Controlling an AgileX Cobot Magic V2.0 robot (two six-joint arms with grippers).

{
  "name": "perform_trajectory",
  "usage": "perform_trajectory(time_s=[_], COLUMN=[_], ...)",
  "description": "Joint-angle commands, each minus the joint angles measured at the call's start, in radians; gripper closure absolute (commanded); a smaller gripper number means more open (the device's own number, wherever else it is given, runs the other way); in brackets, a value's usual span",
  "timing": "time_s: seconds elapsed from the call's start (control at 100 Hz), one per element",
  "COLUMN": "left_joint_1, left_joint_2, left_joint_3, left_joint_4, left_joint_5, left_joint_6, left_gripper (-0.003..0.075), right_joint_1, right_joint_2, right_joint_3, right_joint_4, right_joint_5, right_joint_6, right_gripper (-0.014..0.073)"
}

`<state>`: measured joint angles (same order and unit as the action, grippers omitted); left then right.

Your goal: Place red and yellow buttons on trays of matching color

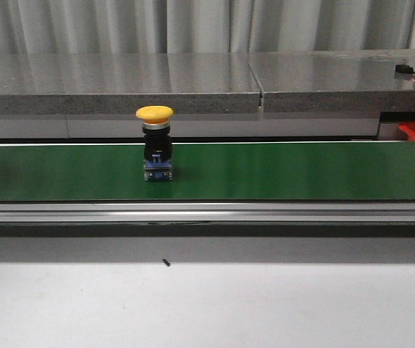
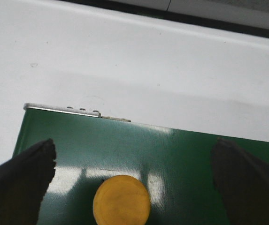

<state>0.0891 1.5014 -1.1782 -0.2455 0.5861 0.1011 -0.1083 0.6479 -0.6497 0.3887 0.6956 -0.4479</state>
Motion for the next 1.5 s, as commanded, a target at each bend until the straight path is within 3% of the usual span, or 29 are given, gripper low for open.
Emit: perform_trajectory(time_s=[0.0, 0.27, 0.57, 0.78, 1.06, 1.38, 1.49], left_joint_1=[-0.012, -0.064, -0.155, -0.171, -0.171, -0.171, -0.171], left_joint_2=[-0.084, -0.267, -0.568, -0.798, -1.054, -1.147, -1.147], left_joint_3=[-0.031, 0.064, 0.330, 0.501, 0.659, 0.701, 0.701], left_joint_4=[-0.018, -0.018, -0.018, -0.018, -0.018, -0.020, -0.020], left_joint_5=[-0.055, -0.065, -0.174, -0.188, -0.165, -0.125, -0.127], left_joint_6=[0.002, 0.056, 0.058, 0.058, 0.058, 0.058, 0.058], left_gripper=[0.0073, 0.0084, 0.0086, 0.0147, 0.0332, 0.0733, 0.0741], right_joint_1=[0.002, 0.002, 0.002, 0.002, 0.002, 0.002, 0.002], right_joint_2=[-0.003, -0.003, -0.003, -0.003, -0.003, -0.003, -0.003], right_joint_3=[-0.026, -0.026, -0.026, -0.026, -0.026, -0.026, -0.026], right_joint_4=[0.012, 0.012, 0.012, 0.012, 0.012, 0.013, 0.023], right_joint_5=[-0.053, -0.053, -0.053, -0.053, -0.053, -0.054, -0.054], right_joint_6=[-0.005, -0.005, -0.005, -0.005, -0.005, -0.005, -0.005], right_gripper=[0.0662, 0.0662, 0.0662, 0.0662, 0.0662, 0.0662, 0.0662])
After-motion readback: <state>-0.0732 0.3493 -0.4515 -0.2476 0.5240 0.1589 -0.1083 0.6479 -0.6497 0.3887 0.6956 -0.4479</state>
